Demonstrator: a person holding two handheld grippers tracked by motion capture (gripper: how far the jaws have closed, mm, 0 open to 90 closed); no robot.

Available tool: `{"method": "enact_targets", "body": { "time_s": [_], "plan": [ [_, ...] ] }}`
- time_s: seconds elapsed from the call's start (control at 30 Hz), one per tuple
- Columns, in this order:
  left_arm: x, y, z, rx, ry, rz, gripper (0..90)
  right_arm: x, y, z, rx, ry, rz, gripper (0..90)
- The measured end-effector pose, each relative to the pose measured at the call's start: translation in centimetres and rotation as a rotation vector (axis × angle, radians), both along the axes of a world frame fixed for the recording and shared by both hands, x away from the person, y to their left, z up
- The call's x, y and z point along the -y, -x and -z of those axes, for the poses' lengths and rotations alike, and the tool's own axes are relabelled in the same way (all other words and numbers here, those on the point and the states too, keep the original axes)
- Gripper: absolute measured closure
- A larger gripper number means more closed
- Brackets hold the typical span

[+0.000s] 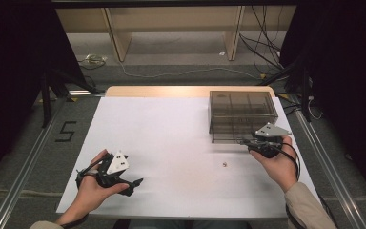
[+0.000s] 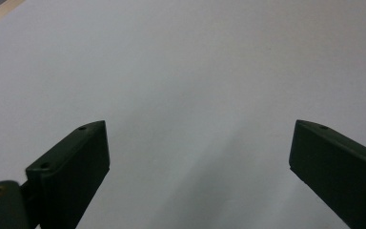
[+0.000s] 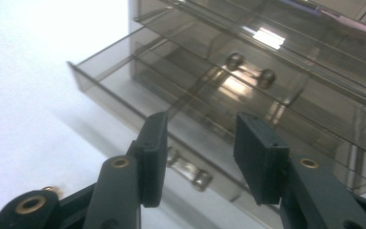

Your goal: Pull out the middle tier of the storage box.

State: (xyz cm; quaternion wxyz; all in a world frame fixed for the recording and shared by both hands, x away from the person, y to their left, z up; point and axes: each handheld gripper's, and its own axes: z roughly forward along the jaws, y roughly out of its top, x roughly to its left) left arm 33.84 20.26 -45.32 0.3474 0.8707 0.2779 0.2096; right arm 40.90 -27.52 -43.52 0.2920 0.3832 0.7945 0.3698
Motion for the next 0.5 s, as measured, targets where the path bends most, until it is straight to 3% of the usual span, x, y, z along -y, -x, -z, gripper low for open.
{"method": "enact_targets", "body": {
  "time_s": [0.5],
  "plan": [
    [-0.2, 0.1, 0.1, -0.003, 0.002, 0.0, 6.3, -1.8, 1.6, 0.4, -0.03, -0.044, -0.058, 50.8]
  ]
}}
